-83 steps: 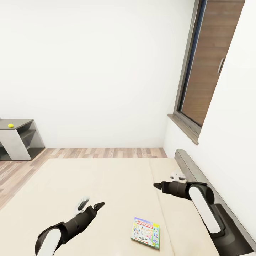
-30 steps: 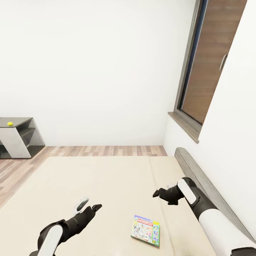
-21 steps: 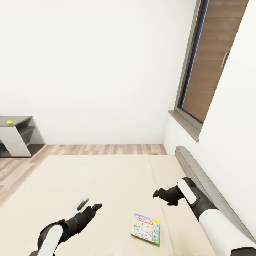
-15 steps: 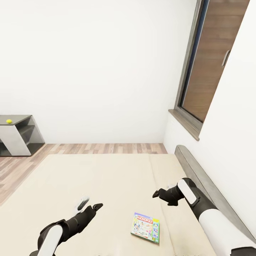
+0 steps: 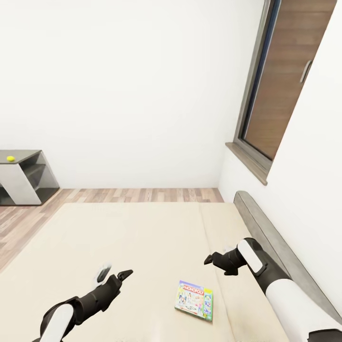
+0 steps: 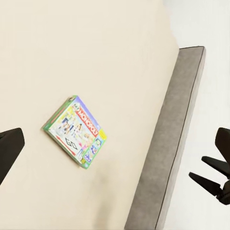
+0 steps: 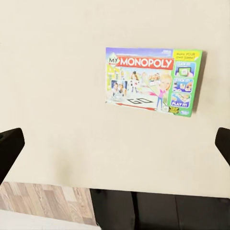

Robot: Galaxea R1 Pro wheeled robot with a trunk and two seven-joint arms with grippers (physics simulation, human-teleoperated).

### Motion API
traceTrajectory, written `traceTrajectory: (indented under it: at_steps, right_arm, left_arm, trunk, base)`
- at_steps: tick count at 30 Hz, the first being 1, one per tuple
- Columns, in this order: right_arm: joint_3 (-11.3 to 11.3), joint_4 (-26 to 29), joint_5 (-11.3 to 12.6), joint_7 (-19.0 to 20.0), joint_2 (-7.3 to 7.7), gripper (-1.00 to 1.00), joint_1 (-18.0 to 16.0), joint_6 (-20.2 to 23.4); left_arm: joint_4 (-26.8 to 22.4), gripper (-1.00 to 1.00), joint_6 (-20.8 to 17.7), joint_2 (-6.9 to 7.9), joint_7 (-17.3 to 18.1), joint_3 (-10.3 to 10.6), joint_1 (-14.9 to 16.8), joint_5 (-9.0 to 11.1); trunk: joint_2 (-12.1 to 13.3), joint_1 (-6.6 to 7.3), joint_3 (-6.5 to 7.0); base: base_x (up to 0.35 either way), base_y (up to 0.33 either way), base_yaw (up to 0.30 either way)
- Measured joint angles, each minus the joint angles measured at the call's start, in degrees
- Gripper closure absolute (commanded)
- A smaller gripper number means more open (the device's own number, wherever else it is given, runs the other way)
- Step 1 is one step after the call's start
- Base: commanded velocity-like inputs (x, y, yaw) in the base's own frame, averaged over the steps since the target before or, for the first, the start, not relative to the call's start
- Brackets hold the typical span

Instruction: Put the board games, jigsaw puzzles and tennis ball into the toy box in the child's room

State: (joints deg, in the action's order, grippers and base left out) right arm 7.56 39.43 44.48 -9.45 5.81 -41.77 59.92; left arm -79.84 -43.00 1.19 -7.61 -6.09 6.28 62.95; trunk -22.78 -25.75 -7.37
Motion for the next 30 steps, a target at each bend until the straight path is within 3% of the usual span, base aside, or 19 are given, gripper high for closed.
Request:
traceTrajectory:
  at_steps: [30]
  right_arm:
    - [-0.02, -0.04, 0.07, 0.05, 0.01, -1.00, -0.03, 0.00]
  left_arm:
    - [0.67, -1.00, 0.19, -0.09, 0.58, -0.09, 0.00, 0.85]
  trunk:
    - [-0.01, 0.00, -2.81]
  base:
    - [0.000, 0.000, 0.000]
